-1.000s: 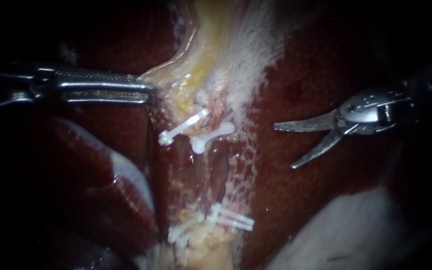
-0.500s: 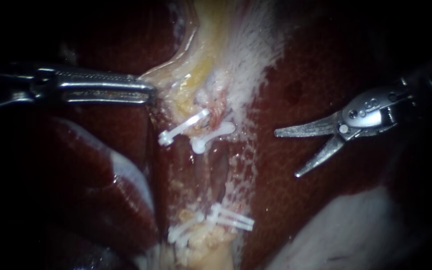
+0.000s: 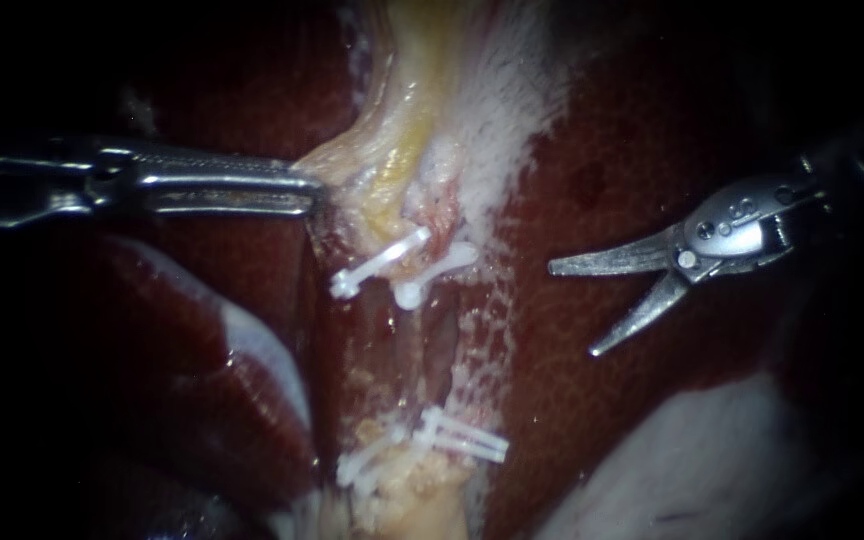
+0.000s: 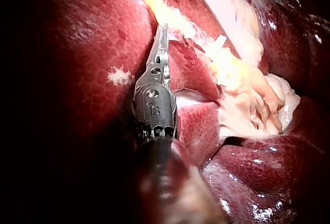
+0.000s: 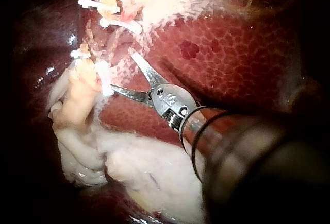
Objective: Go back from the cut right tube
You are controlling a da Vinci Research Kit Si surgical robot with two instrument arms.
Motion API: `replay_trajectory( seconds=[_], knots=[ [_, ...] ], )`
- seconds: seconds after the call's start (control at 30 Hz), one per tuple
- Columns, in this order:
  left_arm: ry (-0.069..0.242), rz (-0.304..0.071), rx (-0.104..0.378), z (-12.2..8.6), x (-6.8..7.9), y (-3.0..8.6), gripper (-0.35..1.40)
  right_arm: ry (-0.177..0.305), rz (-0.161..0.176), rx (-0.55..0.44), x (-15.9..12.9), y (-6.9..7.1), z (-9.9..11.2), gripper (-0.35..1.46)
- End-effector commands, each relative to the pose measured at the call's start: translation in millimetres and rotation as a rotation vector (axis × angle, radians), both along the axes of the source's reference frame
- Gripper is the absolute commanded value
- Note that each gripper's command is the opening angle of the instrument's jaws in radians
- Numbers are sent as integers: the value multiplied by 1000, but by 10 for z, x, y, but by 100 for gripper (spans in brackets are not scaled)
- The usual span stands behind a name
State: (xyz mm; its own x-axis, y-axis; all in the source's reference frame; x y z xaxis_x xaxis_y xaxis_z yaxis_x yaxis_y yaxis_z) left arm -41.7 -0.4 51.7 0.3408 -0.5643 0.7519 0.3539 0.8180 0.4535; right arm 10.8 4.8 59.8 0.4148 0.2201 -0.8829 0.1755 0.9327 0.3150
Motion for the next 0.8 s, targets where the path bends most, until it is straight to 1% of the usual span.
replay_trajectory(
  seconds=[0.03,0.17,0.33,0.8],
  knots=[
    [1,7,10,3,-4,-4,-35,0,0,0,0,0,0,143],
    [4,16,28,10,-12,-14,-35,0,0,0,0,-1,0,143],
    [9,28,42,16,-17,-20,-35,0,0,0,0,-1,0,143],
    [8,28,42,17,-18,-20,-35,0,0,0,0,-1,-1,143]
  ],
)
